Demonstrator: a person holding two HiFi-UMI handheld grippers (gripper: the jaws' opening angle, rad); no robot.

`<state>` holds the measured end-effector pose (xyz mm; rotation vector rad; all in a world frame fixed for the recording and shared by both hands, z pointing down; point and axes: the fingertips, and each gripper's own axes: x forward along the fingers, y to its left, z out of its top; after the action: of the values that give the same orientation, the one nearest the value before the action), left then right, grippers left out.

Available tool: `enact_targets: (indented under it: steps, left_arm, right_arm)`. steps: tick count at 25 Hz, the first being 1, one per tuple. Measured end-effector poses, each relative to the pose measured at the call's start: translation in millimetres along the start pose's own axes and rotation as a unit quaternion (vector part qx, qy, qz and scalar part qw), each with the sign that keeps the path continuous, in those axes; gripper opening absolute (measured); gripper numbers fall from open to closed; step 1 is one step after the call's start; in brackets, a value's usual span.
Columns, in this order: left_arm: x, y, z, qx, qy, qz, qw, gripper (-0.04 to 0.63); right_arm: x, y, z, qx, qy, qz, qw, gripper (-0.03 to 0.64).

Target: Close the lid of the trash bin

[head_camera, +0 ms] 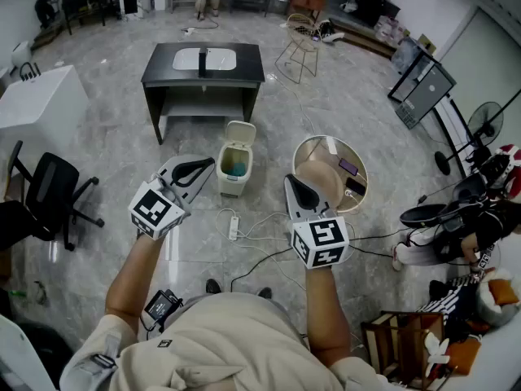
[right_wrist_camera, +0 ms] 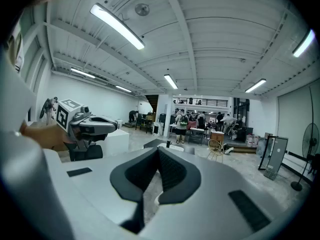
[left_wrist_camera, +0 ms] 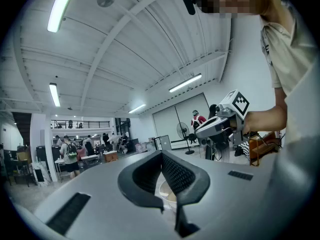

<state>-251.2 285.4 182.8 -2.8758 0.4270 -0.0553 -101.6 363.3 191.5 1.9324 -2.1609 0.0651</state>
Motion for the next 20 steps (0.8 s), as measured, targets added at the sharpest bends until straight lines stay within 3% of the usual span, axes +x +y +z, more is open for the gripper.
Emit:
enact_targets:
  steps: [11, 20]
  left_arm:
    - [-9, 14, -15, -0.016, 0.012, 0.001, 0.9998, 0.017]
    - [7, 26, -31, -0.015, 0.019, 0.015, 0.9996, 0.017]
  right_arm:
    - [13, 16, -1, 0.002, -0.002, 0.003, 1.0, 0.023]
    - [37, -7, -8, 0.035, -0.019, 0.019, 0.999, 0.025]
